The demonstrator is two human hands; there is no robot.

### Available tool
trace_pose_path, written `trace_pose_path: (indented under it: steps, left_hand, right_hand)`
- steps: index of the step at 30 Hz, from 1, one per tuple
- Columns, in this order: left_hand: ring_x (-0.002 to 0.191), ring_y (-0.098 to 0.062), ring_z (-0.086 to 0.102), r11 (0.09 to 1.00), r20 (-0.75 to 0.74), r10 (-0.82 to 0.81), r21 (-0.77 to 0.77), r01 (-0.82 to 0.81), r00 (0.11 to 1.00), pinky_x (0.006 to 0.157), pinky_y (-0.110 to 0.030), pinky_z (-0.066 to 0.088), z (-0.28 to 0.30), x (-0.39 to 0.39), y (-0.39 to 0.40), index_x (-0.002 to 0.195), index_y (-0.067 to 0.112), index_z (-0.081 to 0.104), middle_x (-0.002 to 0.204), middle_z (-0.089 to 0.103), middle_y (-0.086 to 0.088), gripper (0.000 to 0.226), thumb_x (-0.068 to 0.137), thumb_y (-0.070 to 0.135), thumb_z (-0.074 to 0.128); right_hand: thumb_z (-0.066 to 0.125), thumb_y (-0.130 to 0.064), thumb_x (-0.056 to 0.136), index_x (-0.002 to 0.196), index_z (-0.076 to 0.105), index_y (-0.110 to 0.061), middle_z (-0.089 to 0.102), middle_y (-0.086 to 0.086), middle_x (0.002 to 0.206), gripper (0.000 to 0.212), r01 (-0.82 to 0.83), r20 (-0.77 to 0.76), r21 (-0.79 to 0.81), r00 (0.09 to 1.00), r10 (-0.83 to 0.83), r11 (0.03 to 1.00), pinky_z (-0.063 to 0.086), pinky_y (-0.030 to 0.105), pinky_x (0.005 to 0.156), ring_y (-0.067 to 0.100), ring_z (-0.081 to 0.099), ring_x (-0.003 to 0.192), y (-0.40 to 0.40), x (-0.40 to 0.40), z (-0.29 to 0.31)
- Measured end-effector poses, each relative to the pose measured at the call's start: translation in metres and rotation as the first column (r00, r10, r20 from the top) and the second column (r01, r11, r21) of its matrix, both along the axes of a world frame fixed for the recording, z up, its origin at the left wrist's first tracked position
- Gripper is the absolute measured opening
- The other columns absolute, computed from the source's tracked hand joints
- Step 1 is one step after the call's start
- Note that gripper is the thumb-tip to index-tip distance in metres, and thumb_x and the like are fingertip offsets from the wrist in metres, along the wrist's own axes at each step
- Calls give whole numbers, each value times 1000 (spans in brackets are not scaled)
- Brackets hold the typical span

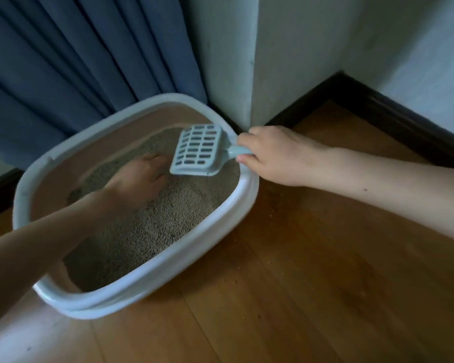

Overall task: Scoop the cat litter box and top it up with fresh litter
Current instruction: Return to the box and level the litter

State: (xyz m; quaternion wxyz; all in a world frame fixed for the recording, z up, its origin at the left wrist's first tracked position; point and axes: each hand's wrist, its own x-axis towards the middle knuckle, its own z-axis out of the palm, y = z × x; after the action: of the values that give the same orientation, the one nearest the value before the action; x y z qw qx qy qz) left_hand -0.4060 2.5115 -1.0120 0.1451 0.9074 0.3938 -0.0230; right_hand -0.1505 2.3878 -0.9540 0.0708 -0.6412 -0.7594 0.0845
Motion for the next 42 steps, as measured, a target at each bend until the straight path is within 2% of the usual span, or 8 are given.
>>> trace_pose_path:
  steps: [8,15,19,23,29,34,38,42]
  left_hand:
    - [124,-28,49,1000,-3,20,-6,-20,1000,97,-32,39,-2,5,-15,140,17,48,142,48,-7,45,95,13,53]
    - [127,-23,49,993,17,64,-97,-62,998,105,-29,35,-2,7,-22,141,19,49,142,50,-5,45,96,16,52]
    - [108,-18,60,953,99,204,-246,-175,974,86,-21,42,-8,14,-24,139,23,52,129,61,2,43,97,13,48]
    - [95,-24,65,925,94,252,-315,-211,963,79,-35,54,-16,14,-27,136,25,53,124,63,2,41,98,15,48]
    - [126,-28,48,989,117,108,-113,-95,987,104,-37,39,-23,9,-32,143,14,45,141,51,-8,45,98,16,47]
    - [117,-30,51,993,87,-51,111,42,995,98,-39,40,-24,6,-36,139,10,48,130,56,-10,44,97,23,41]
    - [115,-30,53,988,57,-73,137,65,996,96,-41,45,-21,6,-38,137,10,49,130,57,-10,47,95,26,38]
    - [115,-28,53,990,33,-62,133,57,998,96,-39,44,-18,8,-39,140,13,47,130,57,-8,53,94,33,31]
  right_hand:
    - [38,-30,100,105,58,-8,55,6,86,30,4,73,-134,997,6,991,47,35,65,25,57,77,-24,-13,-9]
    - [44,-38,97,75,53,-12,57,5,72,36,1,143,-151,990,20,988,46,31,54,18,54,63,-18,-19,-10]
    - [40,-35,98,77,47,-11,37,0,62,33,-3,216,-115,976,28,993,31,31,50,20,43,62,4,-44,-12]
    - [40,-30,98,78,44,-14,36,0,68,26,-23,270,-82,962,44,996,32,30,56,22,43,70,20,-65,-25]
    - [43,-26,96,73,38,-14,42,2,75,26,-4,253,-77,967,24,997,35,30,60,23,43,78,23,-74,-35]
    - [46,-25,94,82,44,-15,45,5,81,16,-3,219,-112,975,27,994,36,29,62,26,48,89,21,-73,-43]
    - [48,-25,93,84,45,-15,45,3,79,14,12,216,-175,976,27,985,39,29,61,25,47,77,19,-71,-43]
    - [43,-32,96,92,53,-11,55,9,93,24,-25,225,-96,973,46,995,39,30,64,25,53,89,19,-68,-44]
